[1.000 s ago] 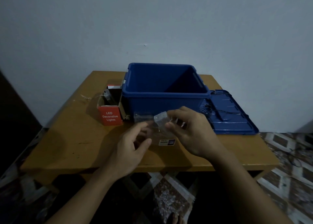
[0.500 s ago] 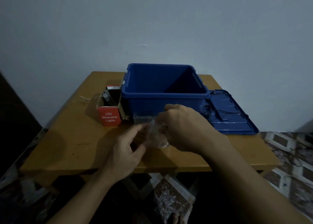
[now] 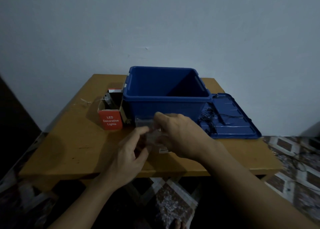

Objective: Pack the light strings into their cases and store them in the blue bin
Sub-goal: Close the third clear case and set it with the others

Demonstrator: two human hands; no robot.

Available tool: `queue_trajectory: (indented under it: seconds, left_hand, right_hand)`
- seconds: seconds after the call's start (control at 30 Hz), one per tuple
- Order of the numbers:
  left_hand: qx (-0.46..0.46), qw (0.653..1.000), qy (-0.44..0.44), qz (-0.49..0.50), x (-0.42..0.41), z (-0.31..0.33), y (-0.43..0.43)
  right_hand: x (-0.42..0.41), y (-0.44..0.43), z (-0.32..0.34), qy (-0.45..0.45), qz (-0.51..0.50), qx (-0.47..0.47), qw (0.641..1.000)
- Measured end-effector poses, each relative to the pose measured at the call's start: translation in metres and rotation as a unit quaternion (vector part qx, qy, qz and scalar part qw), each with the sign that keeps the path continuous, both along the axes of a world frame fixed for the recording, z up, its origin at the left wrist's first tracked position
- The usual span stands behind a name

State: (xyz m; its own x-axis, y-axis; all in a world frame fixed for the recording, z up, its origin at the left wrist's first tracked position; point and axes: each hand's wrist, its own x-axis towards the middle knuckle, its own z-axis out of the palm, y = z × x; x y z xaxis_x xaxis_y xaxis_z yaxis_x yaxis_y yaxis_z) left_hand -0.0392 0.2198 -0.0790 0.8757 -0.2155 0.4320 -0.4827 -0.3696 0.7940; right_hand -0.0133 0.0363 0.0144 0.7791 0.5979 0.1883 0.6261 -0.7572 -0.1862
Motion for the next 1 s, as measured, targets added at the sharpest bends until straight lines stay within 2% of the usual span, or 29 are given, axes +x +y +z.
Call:
queue_trajectory:
  seconds: [0.13,0.23,0.3,0.43,0.5,0.63,0.8,1.0]
  left_hand:
    - [0.061,0.996,-0.061,0.022,0.001,-0.001,-0.001]
    - [0.086,0.994,-0.067,0.024,0.001,-0.002,-0.001]
    - [0.089,0.993,-0.068,0.026,0.001,-0.002,-0.001]
    - [0.087,0.993,-0.077,0.026,0.0,0.003,-0.003]
    - [0.083,0.993,-0.081,0.029,0.0,0.004,-0.003]
    - [0.064,0.995,-0.07,0.027,0.0,0.005,-0.004]
    - [0.023,0.998,-0.056,0.01,0.0,0.005,-0.003]
    - [-0.026,0.999,-0.024,0.011,0.001,0.006,-0.002]
  right_hand:
    - [-0.002,-0.013,-0.008,0.01,0.012,0.057,0.998]
    - [-0.005,-0.019,-0.025,-0.013,-0.013,0.019,1.0]
    - [-0.009,-0.022,-0.03,-0.017,-0.034,0.036,0.999]
    - [-0.012,-0.037,-0.036,0.05,-0.09,0.228,0.968]
    - [-0.013,-0.048,-0.04,0.091,-0.108,0.279,0.95]
    - [-0.02,-0.056,-0.049,0.13,-0.098,0.275,0.948]
    - [-0.019,-0.045,-0.055,0.08,-0.093,0.237,0.964]
    - [-0.021,-0.035,-0.059,0.09,-0.107,0.303,0.943]
